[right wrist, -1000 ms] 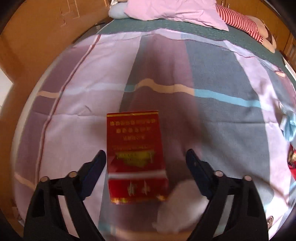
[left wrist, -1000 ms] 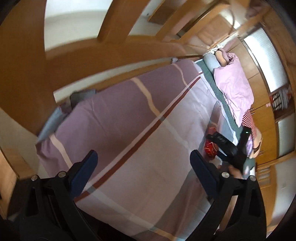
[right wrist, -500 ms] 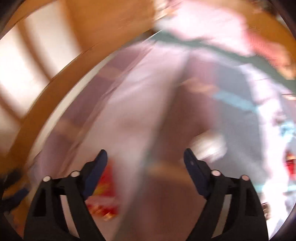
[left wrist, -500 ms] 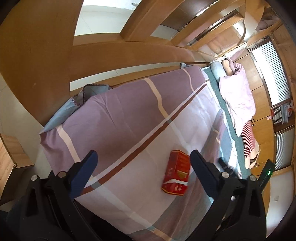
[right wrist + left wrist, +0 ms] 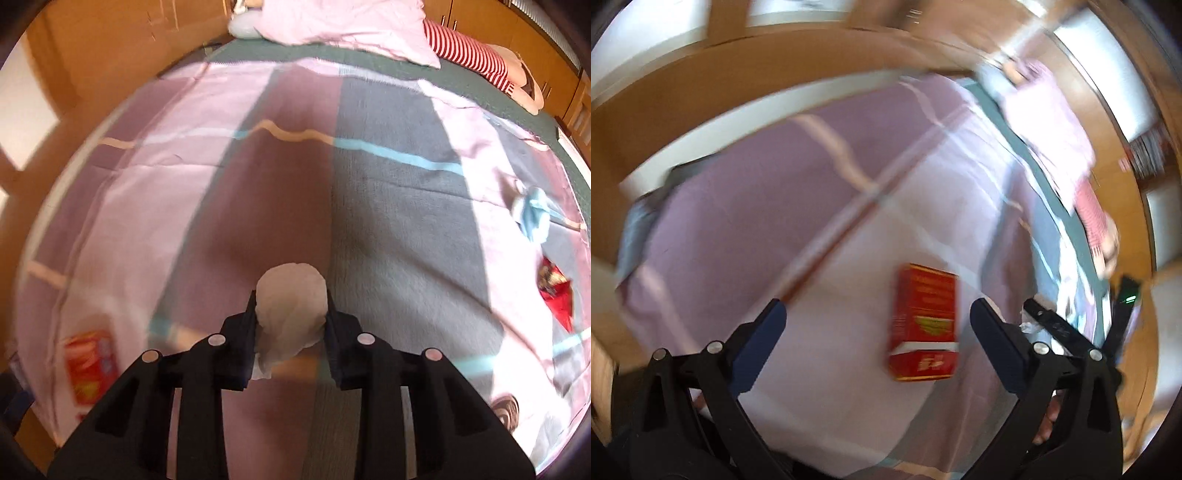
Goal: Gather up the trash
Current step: 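Grasp the white tissue with the right gripper while the left gripper grasps the red cigarette box, then carry the tissue and red box to the wastebasket and open both grippers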
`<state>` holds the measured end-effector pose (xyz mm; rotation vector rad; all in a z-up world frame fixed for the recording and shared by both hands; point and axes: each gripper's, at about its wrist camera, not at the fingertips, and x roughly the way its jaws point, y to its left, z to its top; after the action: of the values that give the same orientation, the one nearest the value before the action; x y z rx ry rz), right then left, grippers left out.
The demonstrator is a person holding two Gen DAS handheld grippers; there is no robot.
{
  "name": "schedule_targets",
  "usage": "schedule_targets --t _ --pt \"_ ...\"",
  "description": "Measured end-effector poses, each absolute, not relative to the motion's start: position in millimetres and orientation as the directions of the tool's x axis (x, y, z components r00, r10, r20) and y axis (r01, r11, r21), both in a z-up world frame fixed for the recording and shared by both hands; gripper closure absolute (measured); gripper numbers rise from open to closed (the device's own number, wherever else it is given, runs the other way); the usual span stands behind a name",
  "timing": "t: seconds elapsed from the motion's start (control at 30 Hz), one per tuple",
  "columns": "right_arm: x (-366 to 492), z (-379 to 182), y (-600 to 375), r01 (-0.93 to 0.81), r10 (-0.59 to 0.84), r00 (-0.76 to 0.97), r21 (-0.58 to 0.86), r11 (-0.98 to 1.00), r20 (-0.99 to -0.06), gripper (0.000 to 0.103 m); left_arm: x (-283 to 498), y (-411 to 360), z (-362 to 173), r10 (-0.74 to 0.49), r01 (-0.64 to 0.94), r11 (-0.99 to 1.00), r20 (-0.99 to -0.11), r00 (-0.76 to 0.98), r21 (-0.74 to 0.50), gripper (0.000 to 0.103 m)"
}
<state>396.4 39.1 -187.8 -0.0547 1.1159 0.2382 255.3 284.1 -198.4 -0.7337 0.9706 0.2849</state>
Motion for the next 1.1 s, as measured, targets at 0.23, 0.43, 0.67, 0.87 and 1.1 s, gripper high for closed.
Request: schedule_targets --t 0.23,0.43,0.67,0.87,1.1 --pt "309.5 -124.3 -9.7 -0.258 0.245 0.469 0.134 0.957 -0.848 0.071 299.8 227.5 -237.2 -0.083 -0.374 0.892 -0.907 0.413 -0.252 0.005" --pt "236.0 -97.5 -69.2 -0.195 0.165 0.573 0.062 0.979 -0.803 0.071 301.0 213.6 -237.2 0.062 -0.301 0.950 -0.892 0.448 -0.085 0.045" --pt "195.9 -90.9 -112.2 -0.107 0.101 0.623 0.044 0.993 -0.776 0.071 275.0 196.7 -215.0 0.010 -0.243 0.959 -0.839 0.544 -0.146 0.046" --pt "166.0 -61.7 -123.0 -0.105 0.092 0.692 0.026 0.994 -0.716 0.071 212.6 162.9 -129.5 0.083 -0.171 0.984 -0.709 0.700 -0.053 0.046" --pt "120.9 -14.3 -130.6 -0.158 0.145 0.768 0.035 0.987 -0.624 0.071 119.1 112.5 -39.5 0.083 -0.142 0.988 -0.551 0.830 -0.065 0.046"
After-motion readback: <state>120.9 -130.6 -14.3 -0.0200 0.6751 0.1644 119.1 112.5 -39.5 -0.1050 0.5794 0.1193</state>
